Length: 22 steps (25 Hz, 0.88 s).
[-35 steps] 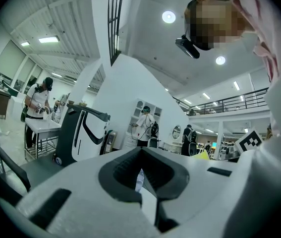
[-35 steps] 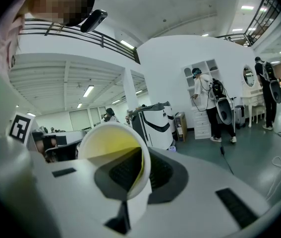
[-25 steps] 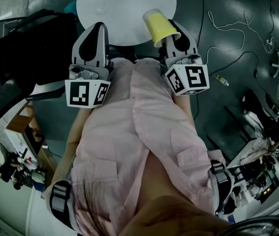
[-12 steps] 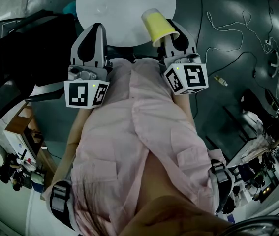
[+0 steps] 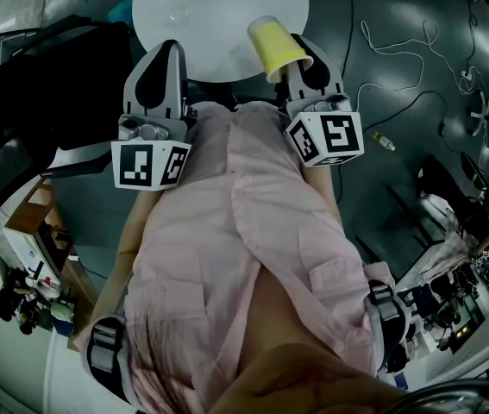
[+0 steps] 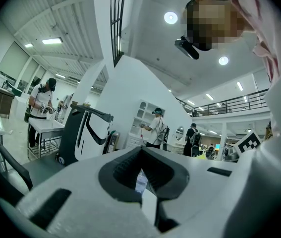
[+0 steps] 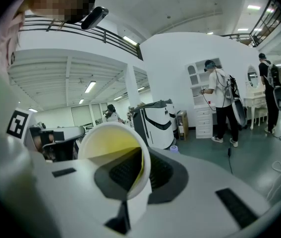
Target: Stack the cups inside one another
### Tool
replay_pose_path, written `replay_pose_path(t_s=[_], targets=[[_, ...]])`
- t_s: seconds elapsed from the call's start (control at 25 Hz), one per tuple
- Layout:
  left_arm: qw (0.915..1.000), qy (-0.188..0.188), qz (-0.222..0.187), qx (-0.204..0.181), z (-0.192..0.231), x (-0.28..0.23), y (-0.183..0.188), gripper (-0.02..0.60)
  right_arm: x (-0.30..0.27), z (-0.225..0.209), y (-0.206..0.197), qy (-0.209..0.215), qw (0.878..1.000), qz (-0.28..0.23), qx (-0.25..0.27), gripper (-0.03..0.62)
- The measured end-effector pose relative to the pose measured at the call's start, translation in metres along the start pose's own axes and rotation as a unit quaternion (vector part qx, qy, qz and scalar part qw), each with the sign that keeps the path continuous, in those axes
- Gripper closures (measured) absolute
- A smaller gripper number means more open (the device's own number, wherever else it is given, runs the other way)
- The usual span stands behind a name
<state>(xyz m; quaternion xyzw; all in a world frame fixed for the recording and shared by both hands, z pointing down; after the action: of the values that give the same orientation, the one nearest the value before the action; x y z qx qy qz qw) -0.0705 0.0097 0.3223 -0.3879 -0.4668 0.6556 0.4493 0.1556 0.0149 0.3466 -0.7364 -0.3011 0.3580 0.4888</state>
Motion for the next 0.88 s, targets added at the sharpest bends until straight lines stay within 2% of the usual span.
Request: replay_pose_path(t_s=[0.88], targets=[[0.9999, -0.013, 0.004, 0.003, -0.004, -0.013, -0.002, 0.566, 0.001, -0.009, 0.001, -0.016, 1.0, -0.002, -0.002, 0.556]])
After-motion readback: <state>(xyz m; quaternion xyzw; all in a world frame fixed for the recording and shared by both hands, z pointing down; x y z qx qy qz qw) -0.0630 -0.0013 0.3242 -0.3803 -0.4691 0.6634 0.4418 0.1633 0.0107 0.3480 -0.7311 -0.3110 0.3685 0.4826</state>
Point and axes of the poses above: the fingertips, and each gripper's own axes: x backward along the fingers, z to its left, y out of its top, the point moved 6 cm from there along x, backward along the fingers, and after that the axes turned 12 degrees about y, right-handed, at the moved point
